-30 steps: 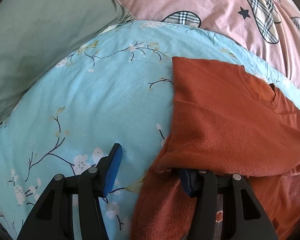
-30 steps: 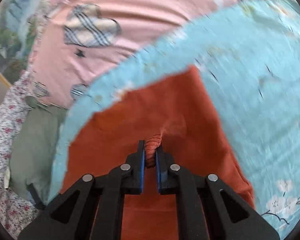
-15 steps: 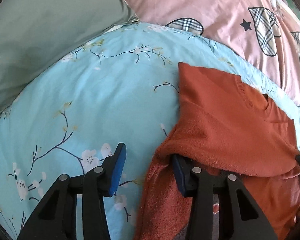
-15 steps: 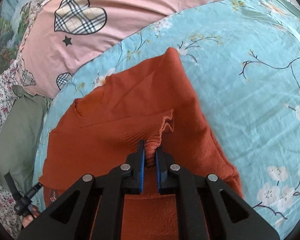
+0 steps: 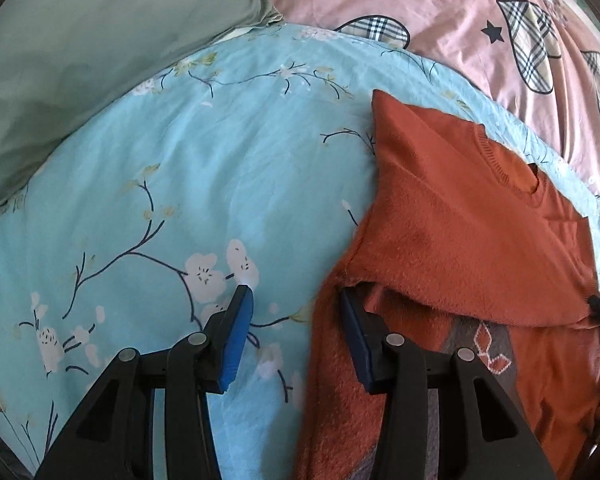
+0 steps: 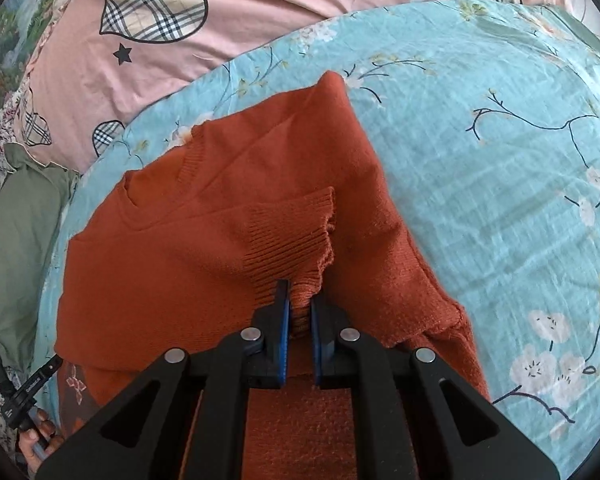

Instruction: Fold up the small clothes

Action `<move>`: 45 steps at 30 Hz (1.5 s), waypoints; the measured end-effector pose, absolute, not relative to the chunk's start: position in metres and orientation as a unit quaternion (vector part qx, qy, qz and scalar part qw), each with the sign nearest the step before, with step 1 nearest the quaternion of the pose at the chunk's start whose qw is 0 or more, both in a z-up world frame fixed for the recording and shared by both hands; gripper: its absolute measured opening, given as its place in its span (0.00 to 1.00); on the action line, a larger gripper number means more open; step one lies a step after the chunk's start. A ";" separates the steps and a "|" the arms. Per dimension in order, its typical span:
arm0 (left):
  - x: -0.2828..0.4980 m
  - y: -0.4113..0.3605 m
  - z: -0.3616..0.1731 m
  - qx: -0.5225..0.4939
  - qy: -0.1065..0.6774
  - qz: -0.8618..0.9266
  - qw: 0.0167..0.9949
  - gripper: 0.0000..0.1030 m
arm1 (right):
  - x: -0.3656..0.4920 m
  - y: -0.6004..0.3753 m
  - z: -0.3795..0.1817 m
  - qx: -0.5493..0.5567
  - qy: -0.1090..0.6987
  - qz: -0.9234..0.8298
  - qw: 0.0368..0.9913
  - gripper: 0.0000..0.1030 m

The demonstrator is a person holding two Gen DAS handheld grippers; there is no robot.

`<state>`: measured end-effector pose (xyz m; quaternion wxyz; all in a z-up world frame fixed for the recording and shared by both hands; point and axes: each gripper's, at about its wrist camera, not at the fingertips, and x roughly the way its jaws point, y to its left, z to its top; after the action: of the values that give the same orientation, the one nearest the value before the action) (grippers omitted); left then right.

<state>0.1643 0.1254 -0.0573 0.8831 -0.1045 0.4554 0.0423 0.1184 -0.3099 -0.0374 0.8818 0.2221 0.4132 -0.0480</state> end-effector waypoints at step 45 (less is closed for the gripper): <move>-0.069 0.109 -0.092 -0.121 0.542 -0.140 0.820 0.56 | -0.144 -0.267 -0.039 0.275 0.440 0.108 0.848 0.14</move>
<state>-0.0693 0.1091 -0.0917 0.8199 -0.1207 0.5418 -0.1398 -0.1438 -0.2670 -0.0387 0.8479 0.2751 0.4402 0.1076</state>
